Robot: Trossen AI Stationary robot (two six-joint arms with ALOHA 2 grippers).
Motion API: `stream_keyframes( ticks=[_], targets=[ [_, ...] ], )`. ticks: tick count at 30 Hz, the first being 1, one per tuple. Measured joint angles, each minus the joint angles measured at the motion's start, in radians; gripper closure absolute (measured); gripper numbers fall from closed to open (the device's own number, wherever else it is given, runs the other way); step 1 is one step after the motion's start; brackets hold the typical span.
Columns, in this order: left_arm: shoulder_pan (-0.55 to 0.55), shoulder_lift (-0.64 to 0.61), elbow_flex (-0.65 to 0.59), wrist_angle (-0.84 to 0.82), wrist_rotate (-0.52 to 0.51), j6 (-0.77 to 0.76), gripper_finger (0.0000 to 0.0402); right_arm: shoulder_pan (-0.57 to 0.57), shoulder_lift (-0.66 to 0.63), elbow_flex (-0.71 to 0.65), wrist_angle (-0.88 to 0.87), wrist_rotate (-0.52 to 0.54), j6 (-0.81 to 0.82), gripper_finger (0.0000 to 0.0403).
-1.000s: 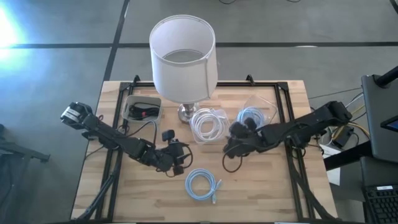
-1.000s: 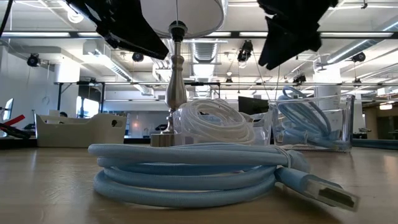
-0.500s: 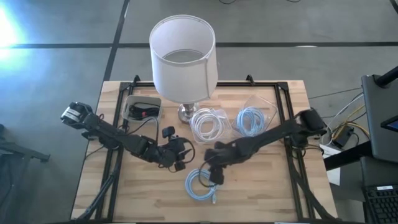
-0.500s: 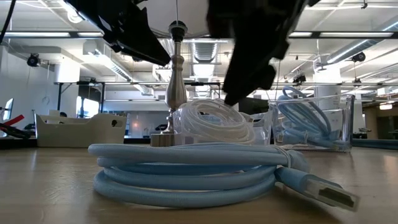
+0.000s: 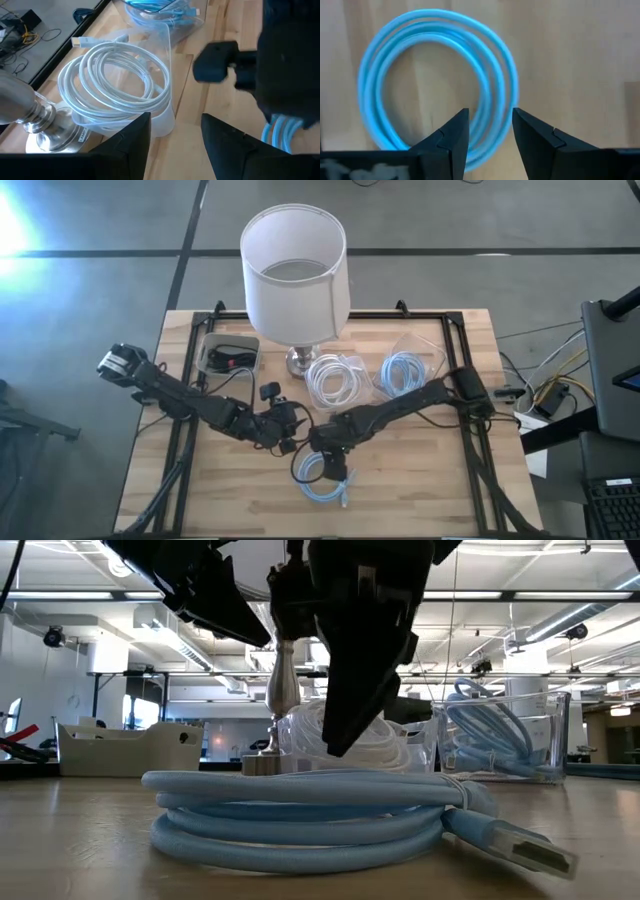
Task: Pick & Place USB Port
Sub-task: Put the light blue USB cable into the right transparent bin
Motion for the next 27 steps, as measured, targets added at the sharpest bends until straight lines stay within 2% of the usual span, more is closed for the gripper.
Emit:
stream_keyframes(
  ticks=[4, 19, 23, 27],
  targets=[
    [0.001, -0.007, 0.001, -0.004, -0.003, 0.032, 0.0225, -0.006, 0.024, 0.006, 0.0, -0.038, -0.003, 0.0262],
    [0.007, -0.031, 0.031, -0.004, -0.021, 0.243, 0.0236, -0.005, 0.075, -0.005, 0.02, -0.022, 0.007, 0.0273],
    [0.016, -0.031, 0.031, -0.004, -0.062, 0.283, 0.0238, -0.005, 0.075, -0.009, 0.021, -0.019, 0.032, 0.0292],
    [0.026, -0.031, 0.031, -0.004, -0.071, 0.3, 0.0239, -0.005, 0.077, -0.011, 0.017, -0.012, 0.038, 0.0331]
  ],
)
